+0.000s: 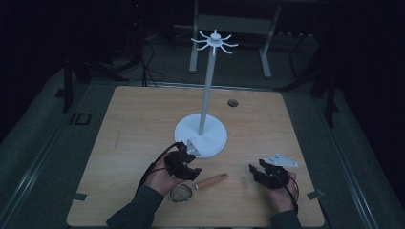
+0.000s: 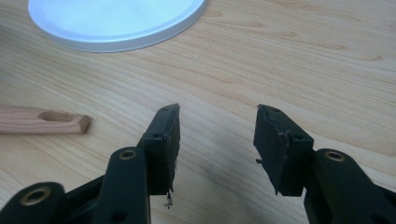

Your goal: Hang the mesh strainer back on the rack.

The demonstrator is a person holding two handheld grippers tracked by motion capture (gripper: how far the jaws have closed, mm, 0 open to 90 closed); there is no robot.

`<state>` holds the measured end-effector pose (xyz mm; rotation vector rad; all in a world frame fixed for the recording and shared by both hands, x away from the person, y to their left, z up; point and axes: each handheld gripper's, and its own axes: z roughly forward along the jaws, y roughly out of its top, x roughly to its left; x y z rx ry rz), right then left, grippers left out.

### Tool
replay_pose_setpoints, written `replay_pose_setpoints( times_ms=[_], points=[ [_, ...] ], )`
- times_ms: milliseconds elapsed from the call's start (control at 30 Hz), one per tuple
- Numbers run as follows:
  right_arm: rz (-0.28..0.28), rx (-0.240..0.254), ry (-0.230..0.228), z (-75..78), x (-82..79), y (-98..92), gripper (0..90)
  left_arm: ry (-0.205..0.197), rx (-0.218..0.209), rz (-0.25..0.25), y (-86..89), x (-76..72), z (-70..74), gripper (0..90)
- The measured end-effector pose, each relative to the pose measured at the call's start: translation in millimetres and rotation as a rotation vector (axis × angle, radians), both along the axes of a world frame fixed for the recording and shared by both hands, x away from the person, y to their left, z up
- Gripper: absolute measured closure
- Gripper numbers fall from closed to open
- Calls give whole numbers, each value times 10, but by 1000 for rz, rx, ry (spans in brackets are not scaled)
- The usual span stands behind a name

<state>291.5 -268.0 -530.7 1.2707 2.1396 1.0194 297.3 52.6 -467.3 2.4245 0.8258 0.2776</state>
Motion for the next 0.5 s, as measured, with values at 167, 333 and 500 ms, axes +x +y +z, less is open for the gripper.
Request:
replay_pose_setpoints(
  times_ms=[167,333,500],
  points=[
    [-4,2,-1,7,-2,-21,500,27,34,-25,-59,38,1,479],
    [-6,3,-2,10,-3,-33,499,53,67,-45,-143,51,-30,481],
    [-9,4,1,11,-3,-47,498,67,107,-71,-216,64,-62,493]
  ],
)
